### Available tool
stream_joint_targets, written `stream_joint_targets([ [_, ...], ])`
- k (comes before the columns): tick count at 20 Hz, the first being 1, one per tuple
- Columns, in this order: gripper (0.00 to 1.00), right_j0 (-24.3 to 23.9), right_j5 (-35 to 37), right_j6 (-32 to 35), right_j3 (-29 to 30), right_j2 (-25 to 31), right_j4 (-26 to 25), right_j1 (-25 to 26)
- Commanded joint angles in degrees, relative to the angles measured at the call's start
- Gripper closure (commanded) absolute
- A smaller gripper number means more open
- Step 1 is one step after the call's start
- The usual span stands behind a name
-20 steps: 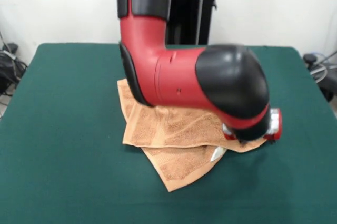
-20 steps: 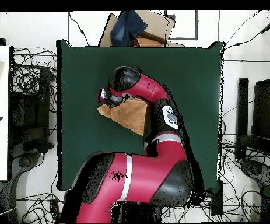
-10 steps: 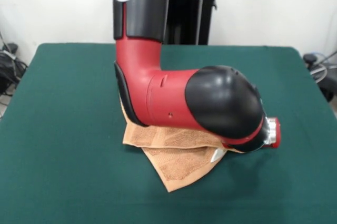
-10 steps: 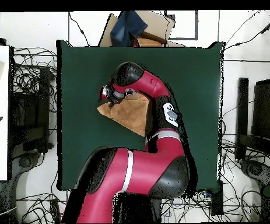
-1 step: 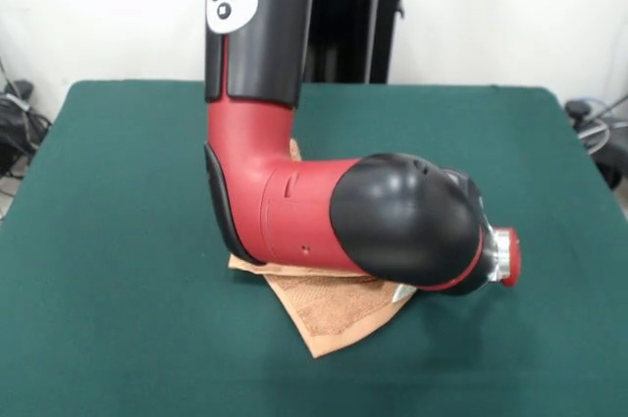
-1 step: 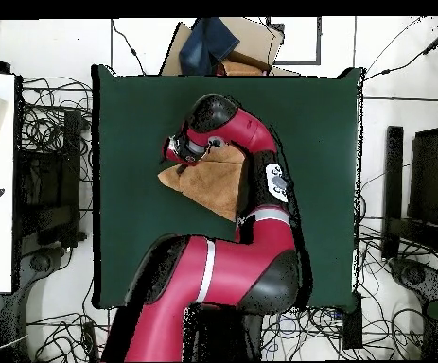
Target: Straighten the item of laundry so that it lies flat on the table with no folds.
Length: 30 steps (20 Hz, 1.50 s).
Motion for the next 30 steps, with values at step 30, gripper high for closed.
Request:
stream_joint_targets([
  [30,0.0,11.27,-18.94,21.38,-15.81,1.6,-4.97,29.42],
])
